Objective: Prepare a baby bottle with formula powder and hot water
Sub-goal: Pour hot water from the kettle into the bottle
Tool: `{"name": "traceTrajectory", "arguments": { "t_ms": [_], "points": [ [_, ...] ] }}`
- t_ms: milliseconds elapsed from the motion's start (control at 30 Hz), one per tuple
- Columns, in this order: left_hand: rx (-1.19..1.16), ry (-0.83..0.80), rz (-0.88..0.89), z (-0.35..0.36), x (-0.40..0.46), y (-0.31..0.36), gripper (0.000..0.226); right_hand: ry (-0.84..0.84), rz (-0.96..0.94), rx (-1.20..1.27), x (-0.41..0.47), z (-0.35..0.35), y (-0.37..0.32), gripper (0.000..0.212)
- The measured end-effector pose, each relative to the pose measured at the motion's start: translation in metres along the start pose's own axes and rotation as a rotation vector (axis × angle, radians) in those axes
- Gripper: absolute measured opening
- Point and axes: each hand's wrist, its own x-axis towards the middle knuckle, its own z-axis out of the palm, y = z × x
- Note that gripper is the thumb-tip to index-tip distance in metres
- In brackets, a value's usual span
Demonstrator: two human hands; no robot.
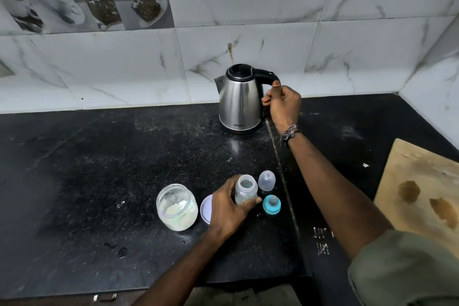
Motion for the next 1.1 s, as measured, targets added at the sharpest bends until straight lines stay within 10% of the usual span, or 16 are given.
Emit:
{"name": "traceTrajectory", "arguments": {
  "t_ms": [367,700,1100],
  "points": [
    [-0.031,0.145,0.039,-0.009,0.037,0.022,0.051,0.078,-0.044,-0.308,0.083,0.023,0.005,0.018],
    [0.000,0.193,0.088,-0.023,0.057,0.028,0.054,-0.183,0.093,-0.449,0.110,0.035,0.028,0.049],
    [-0.002,0.255,0.041,-0.024,0.065,0.025,0.051,-0.114,0.207,-0.371,0.109,0.039,0.032,0.069]
  ]
}}
